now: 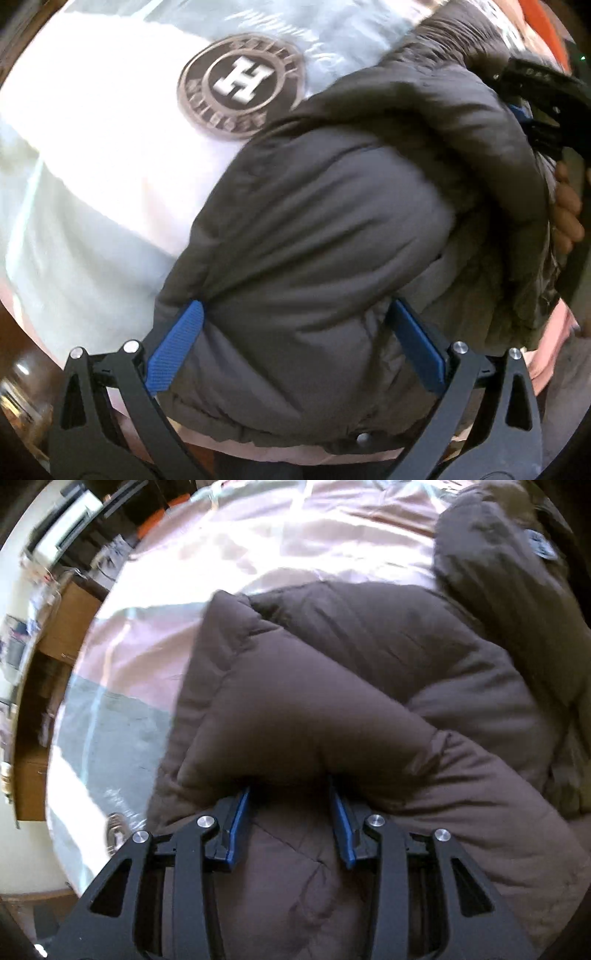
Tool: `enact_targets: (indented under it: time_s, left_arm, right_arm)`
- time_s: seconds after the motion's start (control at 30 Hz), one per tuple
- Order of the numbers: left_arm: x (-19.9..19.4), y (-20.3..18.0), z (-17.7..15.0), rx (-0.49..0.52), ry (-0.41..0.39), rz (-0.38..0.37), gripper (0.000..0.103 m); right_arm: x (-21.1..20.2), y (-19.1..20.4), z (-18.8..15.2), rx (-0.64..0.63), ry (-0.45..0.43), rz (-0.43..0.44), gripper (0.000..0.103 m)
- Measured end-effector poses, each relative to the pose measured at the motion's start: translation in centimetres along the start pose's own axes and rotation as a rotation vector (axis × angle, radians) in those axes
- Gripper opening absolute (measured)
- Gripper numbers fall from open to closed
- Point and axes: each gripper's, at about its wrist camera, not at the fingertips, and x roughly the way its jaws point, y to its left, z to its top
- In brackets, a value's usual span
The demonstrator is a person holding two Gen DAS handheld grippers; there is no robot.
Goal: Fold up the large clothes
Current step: 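Fold the grasped side over toward the hood with the right tool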
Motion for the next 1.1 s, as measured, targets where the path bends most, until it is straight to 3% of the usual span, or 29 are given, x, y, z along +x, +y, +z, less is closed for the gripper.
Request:
enact_targets:
  time_s: [0.1,0.17,0.27,0.37,0.43,0.5,0.53,0.57,0.67,0.77,0.87,0.93,1.03,1.1]
  left_arm:
    - [-0.4,0.9,-0.1,-0.02,0.002,-0.006,0.101]
    - [-1.0,1.1,-0.3,-0.027,-0.007,-0.006,0.101]
    - [-2.9,0.5,0.1,-0.02,-0.048,-0.031,0.101]
    - [-4.4,-1.0,0.9,0.031,-0.09,-0.03,0.101]
    - [-4.6,-3.1,1.8,0.066,-0.102,-0.027,0.101]
    - [-4.4,-4.4,2.1,0.085,-0.096,-0.033,0.101]
    - [-3.9,-5.1,2.3,0.094,-0.093,-0.038,0.101]
    - [-3.7,-6.3,2.2,0.106,-0.09,-0.039,0.101]
    - [-3.7,-9.8,2.2,0.173,-0.106,-0.027,0.101]
    - [-3.7,-13.6,3.4,0.238,-0.131,-0.028,0.101]
    - [-3.7,-18.3,5.8,0.295,-0.152,-0.054,0.101]
    - [-3.6,-20.8,6.7,0.339,-0.175,-0.023,0.101]
    - [-0.8,-23.5,8.3,0.374,-0.092,0.062,0.101]
    - [-0.5,-24.5,8.5,0.371,-0.065,0.01,0.101]
  right_arm:
    - [0.5,0.6,0.6,-0.03,0.013,-0.026,0.041]
    - [-0.7,0.5,0.3,-0.014,0.003,0.017,0.041]
    - [-5.6,-0.9,-2.2,0.018,-0.096,0.116,0.042]
    - [-9.3,-3.2,-5.8,0.068,-0.173,0.14,0.043]
    - [-8.9,-4.5,-8.1,0.093,-0.129,0.088,0.053]
    - [-6.0,-5.9,-10.1,0.089,0.019,0.01,0.058]
    - [-5.0,-6.8,-11.2,0.111,0.071,0.042,0.058]
    - [-5.5,-7.2,-11.3,0.13,0.056,0.076,0.058]
    - [-9.5,-9.1,-11.0,0.182,-0.05,0.154,0.061]
    - [-14.4,-13.3,-9.4,0.316,-0.227,0.189,0.088]
    - [-16.3,-18.1,-7.1,0.425,-0.279,0.108,0.088]
    - [-17.2,-21.1,-5.8,0.485,-0.319,0.069,0.088]
    - [-17.6,-24.0,-3.8,0.53,-0.346,0.025,0.088]
    - [-17.0,-25.1,-2.0,0.524,-0.344,-0.012,0.088]
